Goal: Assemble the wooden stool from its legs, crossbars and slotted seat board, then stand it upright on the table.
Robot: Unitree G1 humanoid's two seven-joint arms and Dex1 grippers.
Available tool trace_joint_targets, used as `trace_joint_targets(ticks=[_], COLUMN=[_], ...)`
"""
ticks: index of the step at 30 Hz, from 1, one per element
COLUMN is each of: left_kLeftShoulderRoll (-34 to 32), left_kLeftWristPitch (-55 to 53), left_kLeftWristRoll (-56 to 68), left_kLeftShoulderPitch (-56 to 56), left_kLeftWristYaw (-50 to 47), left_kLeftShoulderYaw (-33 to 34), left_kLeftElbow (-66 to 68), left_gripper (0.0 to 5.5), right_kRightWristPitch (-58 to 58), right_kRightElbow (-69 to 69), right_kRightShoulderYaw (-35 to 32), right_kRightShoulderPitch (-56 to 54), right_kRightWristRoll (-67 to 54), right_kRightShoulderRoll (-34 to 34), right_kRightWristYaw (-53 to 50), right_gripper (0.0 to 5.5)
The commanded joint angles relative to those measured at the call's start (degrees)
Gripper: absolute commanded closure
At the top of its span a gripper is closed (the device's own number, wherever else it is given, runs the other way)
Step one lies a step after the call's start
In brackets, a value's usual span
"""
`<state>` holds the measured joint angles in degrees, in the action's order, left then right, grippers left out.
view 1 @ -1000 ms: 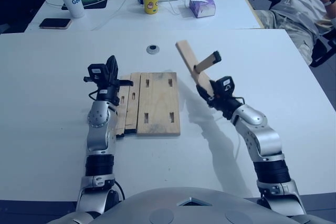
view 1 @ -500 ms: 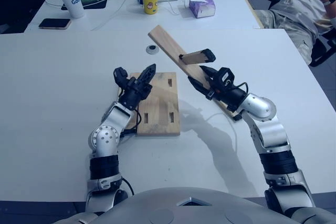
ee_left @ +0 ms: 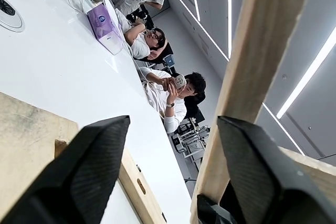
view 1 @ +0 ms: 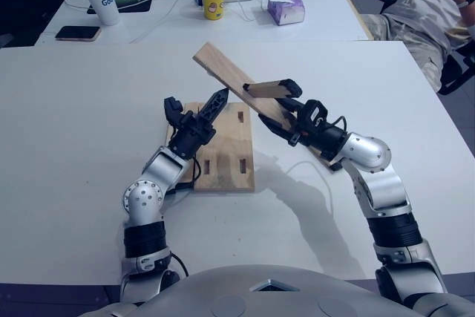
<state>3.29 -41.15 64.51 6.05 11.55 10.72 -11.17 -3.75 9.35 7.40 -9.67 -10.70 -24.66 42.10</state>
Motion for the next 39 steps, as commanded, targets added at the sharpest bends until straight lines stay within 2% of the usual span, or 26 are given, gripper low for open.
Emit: trace_joint_targets(ticks=[1,11,21,30,39], left_kLeftShoulderRoll=[-0.1,-1.5,-1.4,-1.2,-0.5], left_kLeftWristPitch=[-0.7,-0.3,-0.3,0.8,3.0], left_kLeftWristRoll=[1.7,-0.1,0.9,1.3,1.6], left_kLeftShoulderPitch=[-0.2,-0.7,0.1,0.6,1.1], left_kLeftWristYaw=[1.4,1.1,2.1,1.4,1.5], left_kLeftShoulderYaw=[-0.9,-0.8,-1.7,-1.2,-0.1], left_kLeftElbow=[-2.5,-0.7,-2.9,-3.1,-3.5], left_gripper=[1.64,0.28,0.28,0.28,1.49], right_kRightWristPitch=[-0.1,-3.5,-1.1,-0.5,-3.5], right_kRightElbow=[0.6,-1.0,0.0,0.9,2.4], right_kRightShoulderYaw=[0.2,-3.1,1.0,1.9,2.0], right_kRightShoulderPitch=[-0.2,-2.4,-0.6,0.0,0.7], right_kRightWristRoll=[-0.5,-2.4,0.9,1.1,-0.9], right_kRightShoulderRoll=[-0.2,2.5,-0.2,-0.5,-0.5], right_kRightWristYaw=[0.7,-4.0,0.2,1.4,2.7], right_gripper=[3.45,3.45,3.45,3.45,3.45])
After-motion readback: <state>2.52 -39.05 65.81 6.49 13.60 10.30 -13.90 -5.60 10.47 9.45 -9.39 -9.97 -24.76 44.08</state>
